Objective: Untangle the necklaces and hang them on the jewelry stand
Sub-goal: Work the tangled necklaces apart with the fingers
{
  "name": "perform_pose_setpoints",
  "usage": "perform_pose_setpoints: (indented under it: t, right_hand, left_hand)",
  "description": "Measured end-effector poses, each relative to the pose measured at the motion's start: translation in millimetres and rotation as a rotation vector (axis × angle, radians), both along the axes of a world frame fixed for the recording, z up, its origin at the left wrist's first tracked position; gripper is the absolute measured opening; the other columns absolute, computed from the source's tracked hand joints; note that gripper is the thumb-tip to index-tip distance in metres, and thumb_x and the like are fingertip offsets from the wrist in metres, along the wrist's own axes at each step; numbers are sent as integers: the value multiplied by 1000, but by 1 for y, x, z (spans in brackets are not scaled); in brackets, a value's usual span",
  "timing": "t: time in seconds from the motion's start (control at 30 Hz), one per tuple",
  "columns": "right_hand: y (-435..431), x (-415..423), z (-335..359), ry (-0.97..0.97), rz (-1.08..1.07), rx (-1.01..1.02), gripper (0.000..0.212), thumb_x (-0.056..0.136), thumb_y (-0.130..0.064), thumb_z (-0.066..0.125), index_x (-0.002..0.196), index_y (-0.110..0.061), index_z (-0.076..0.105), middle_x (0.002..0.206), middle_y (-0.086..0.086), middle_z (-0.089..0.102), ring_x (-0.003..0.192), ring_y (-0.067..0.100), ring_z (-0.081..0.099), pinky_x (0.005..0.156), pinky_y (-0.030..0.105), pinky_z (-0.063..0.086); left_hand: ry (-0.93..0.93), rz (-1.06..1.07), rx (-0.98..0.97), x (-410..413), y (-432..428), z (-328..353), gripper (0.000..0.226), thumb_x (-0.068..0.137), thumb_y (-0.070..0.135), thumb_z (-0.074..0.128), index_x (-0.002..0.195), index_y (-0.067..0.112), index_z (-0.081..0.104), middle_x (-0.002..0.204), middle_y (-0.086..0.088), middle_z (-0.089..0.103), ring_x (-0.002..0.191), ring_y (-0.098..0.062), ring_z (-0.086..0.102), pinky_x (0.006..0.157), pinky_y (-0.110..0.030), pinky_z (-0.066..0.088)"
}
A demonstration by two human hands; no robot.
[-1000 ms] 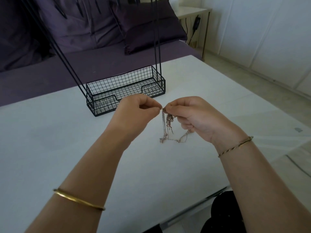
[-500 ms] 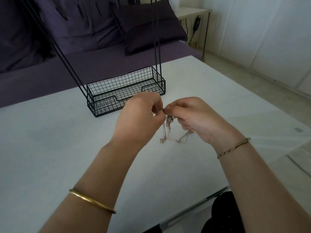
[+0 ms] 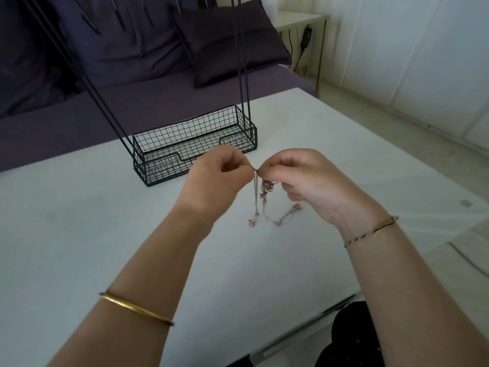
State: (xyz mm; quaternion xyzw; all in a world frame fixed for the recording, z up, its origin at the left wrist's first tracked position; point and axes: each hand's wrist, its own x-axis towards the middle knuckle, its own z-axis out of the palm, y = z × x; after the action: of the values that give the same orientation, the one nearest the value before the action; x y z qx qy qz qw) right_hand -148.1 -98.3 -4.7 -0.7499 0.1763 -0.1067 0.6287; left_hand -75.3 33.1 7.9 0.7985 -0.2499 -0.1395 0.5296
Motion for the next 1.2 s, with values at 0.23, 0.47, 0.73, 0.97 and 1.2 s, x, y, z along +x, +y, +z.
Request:
perform_pose_setpoints:
  t: [0.23, 0.47, 0.73, 0.97, 1.2]
  right_hand:
    - [1, 0, 1, 10, -16, 100, 9, 81, -4, 56, 77, -8, 63, 74, 12, 61, 42, 8, 28, 42, 20, 23]
    - [4, 0, 1, -25, 23, 43, 9, 83, -14, 64, 75, -12, 68, 69, -3, 67, 39, 3, 31, 39, 16, 24]
    - [8, 0, 3, -39, -16, -74, 17, 82, -4, 59, 69, -13, 65, 48, -13, 56, 39, -4, 45, 39, 6, 28]
    - [8, 0, 2, -33, 44, -139, 20, 86, -5, 53, 69, -14, 60, 44, -15, 45, 40, 2, 34, 44, 15, 26]
    - [9, 1, 1, -14, 129, -201, 17, 85, -1, 56, 73, -12, 58, 51, -12, 58, 38, -1, 43, 40, 10, 29]
  left_hand:
    - [191, -13, -67, 4, 0, 0, 16, 84, 3, 62, 73, 15, 60, 76, 0, 61, 69, -10, 54, 67, -24, 44]
    - [108, -9, -27, 3, 0, 0, 15, 82, 3, 63, 72, 14, 61, 74, -4, 56, 69, -12, 50, 68, -27, 44]
    - [78, -27, 37, 4, 1, -3, 11, 80, 5, 62, 73, 12, 61, 73, -4, 56, 69, -13, 49, 69, -30, 42]
    - [212, -91, 57, 5, 1, -1, 16, 82, 6, 61, 70, 15, 59, 77, -2, 57, 72, -11, 51, 69, -23, 44]
    - [154, -43, 82, 8, 2, -5, 18, 83, 5, 60, 69, 13, 51, 69, -1, 54, 73, -15, 50, 71, -27, 45]
